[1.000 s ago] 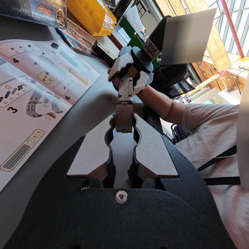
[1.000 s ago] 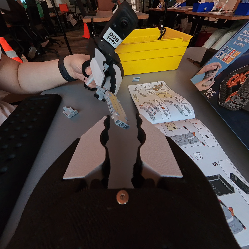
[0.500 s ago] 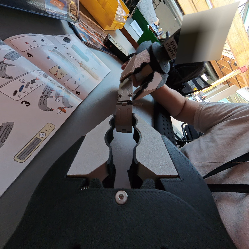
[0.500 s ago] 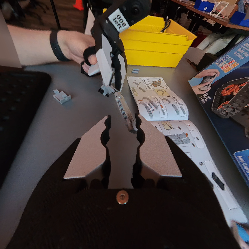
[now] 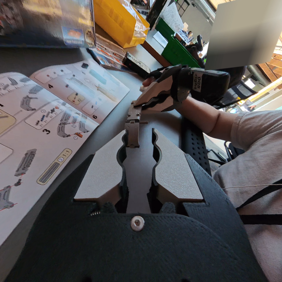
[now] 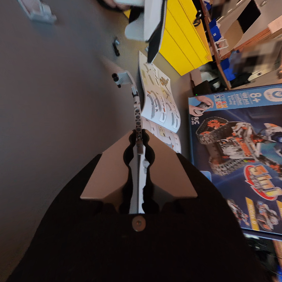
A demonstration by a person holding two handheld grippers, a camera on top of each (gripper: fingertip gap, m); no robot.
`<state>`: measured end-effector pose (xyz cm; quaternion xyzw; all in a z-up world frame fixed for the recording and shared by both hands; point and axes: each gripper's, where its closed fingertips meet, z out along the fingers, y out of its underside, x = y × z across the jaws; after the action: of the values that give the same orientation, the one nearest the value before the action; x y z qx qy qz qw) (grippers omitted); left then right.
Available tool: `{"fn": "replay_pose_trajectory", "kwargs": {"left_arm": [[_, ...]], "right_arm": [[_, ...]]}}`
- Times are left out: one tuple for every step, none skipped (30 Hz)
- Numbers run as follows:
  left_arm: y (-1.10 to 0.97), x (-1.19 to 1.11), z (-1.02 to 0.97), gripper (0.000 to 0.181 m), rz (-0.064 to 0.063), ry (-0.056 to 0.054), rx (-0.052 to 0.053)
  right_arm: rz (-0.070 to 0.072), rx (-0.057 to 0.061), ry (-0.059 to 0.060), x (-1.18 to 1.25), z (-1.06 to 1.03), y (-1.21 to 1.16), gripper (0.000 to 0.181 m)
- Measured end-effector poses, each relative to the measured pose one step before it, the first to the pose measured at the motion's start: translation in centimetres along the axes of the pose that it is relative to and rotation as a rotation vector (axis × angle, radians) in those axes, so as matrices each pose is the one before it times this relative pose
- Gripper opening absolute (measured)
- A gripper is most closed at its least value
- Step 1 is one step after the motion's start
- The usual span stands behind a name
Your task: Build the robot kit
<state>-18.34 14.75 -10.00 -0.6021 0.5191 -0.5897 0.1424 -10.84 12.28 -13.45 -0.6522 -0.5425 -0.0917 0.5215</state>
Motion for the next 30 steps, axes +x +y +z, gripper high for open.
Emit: {"fn": "replay_pose_trajectory", "kwargs": {"left_arm": [[-0.626, -0.047, -0.503, 0.028, 0.0294, -0.028, 0.0252], [-0.726, -0.138, -0.568, 0.026, 0.0267, -0.0349, 0.0309], [-0.857, -0.188, -0.651, 0.023, 0.0212, -0.0358, 0.0396], [-0.987, -0.118, -0.728, 0.02, 0.0111, -0.0265, 0.0501], [-1.104, 0.067, -0.731, 0.018, 0.0021, -0.0089, 0.0578], [-1.264, 0.146, -0.772, 0.014, -0.0016, -0.0015, 0.0668], [-1.329, 0.164, -0.764, 0.011, 0.0054, -0.0032, 0.0725], [-1.222, 0.179, -0.712, 0.007, 0.0188, -0.0071, 0.0635], [-1.0, 0.047, -0.619, 0.006, 0.0272, -0.0179, 0.0456], [-0.753, -0.089, -0.51, 0.006, 0.0287, -0.0246, 0.0288], [-0.501, -0.091, -0.396, 0.006, 0.0232, -0.0203, 0.014], [-0.346, -0.071, -0.292, 0.006, 0.0122, -0.0125, 0.008], [-0.29, -0.024, -0.222, 0.006, 0.0017, -0.0045, 0.0097], [-0.211, -0.007, -0.146, 0.006, -0.0065, 0.0019, 0.0093], [-0.13, -0.052, -0.105, 0.006, -0.0118, 0.0019, 0.0061], [-0.039, -0.164, -0.08, 0.006, -0.0133, -0.0027, 0.002], [0.004, -0.234, -0.083, 0.006, -0.0128, -0.0058, -0.0011], [0.035, -0.205, -0.061, 0.006, -0.0126, -0.0039, -0.0024], [-0.029, -0.142, -0.056, 0.006, -0.0115, -0.0001, 0.0008], [-0.089, -0.061, -0.071, 0.006, -0.0088, 0.0033, 0.0055], [-0.096, -0.04, -0.055, 0.006, -0.0066, 0.0037, 0.0062], [-0.027, -0.068, -0.047, 0.006, -0.0064, 0.0013, 0.0017], [0.045, -0.077, 0.006, 0.007, -0.0063, 0.0008, -0.0036], [0.168, -0.045, 0.058, 0.009, -0.006, 0.0021, -0.0103], [0.269, -0.044, 0.11, 0.01, -0.006, 0.002, -0.0169], [0.244, -0.019, 0.12, 0.01, -0.0026, 0.0011, -0.0147], [0.144, 0.009, 0.113, 0.011, 0.0031, -0.0011, -0.007], [0.077, 0.034, 0.079, 0.011, 0.0088, -0.0035, -0.003], [0.047, 0.012, 0.037, 0.011, 0.0116, -0.0067, -0.0037], [-0.007, 0.015, 0.001, 0.011, 0.0128, -0.0077, -0.0033]], "right_arm": [[-0.0417, -0.0183, 0.0217, 0.222, -0.141, 0.575, 0.007], [-0.0392, -0.0262, 0.0182, 0.17, -0.062, 0.705, 0.006], [-0.034, -0.0211, 0.0125, 0.047, -0.011, 0.666, 0.006], [-0.0219, -0.0117, 0.0082, -0.036, -0.01, 0.488, 0.006], [-0.0169, -0.0001, 0.0128, 0.047, -0.044, 0.204, 0.006], [-0.0232, 0.0113, 0.0125, 0.028, -0.072, -0.12, 0.006], [-0.0238, 0.0114, 0.0096, -0.009, -0.049, -0.186, 0.006], [-0.017, 0.0083, 0.0023, -0.119, -0.009, -0.157, 0.006], [-0.0138, 0.0068, -0.0056, -0.255, 0.03, -0.095, 0.006], [-0.0154, 0.0024, -0.0082, -0.327, 0.075, 0.017, 0.006], [-0.0198, -0.003, -0.0131, -0.435, 0.105, 0.179, 0.007], [-0.0167, -0.0085, -0.0168, -0.499, 0.125, 0.325, 0.008], [-0.0083, -0.0091, -0.0155, -0.42, 0.109, 0.381, 0.009], [-0.0031, 0.0006, -0.0014, -0.084, 0.006, 0.171, 0.011], [0.0002, 0.0049, -0.0039, 0.011, -0.067, -0.002, 0.011], [0.0012, -0.0043, -0.0095, -0.014, -0.02, 0.033, 0.012], [0.0037, -0.0042, -0.0137, -0.089, 0.017, -0.053, 0.014], [0.0057, 0.0008, -0.0153, -0.085, -0.018, -0.202, 0.014], [0.0064, 0.0002, -0.01, -0.011, -0.016, -0.191, 0.016], [0.0135, -0.0095, -0.0135, -0.025, -0.033, 0.015, 0.017], [0.0335, -0.0084, -0.0251, -0.096, -0.073, 0.087, 0.016], [0.041, -0.0068, -0.0262, -0.074, -0.181, 0.115, 0.017], [0.038, -0.0038, -0.0203, -0.03, -0.209, 0.15, 0.019], [0.0381, -0.0021, -0.017, -0.012, -0.257, 0.151, 0.022], [0.0398, 0.0006, -0.0186, -0.05, -0.297, 0.085, 0.026], [0.0396, -0.0001, -0.022, -0.107, -0.314, 0.043, 0.03], [0.0431, -0.0071, -0.0302, -0.217, -0.327, 0.081, 0.032], [0.0491, -0.0052, -0.0287, -0.203, -0.389, -0.002, 0.033], [0.054, 0.0058, -0.0267, -0.19, -0.47, -0.203, 0.034], [0.055, 0.0243, -0.0199, -0.143, -0.565, -0.574, 0.034]]}}
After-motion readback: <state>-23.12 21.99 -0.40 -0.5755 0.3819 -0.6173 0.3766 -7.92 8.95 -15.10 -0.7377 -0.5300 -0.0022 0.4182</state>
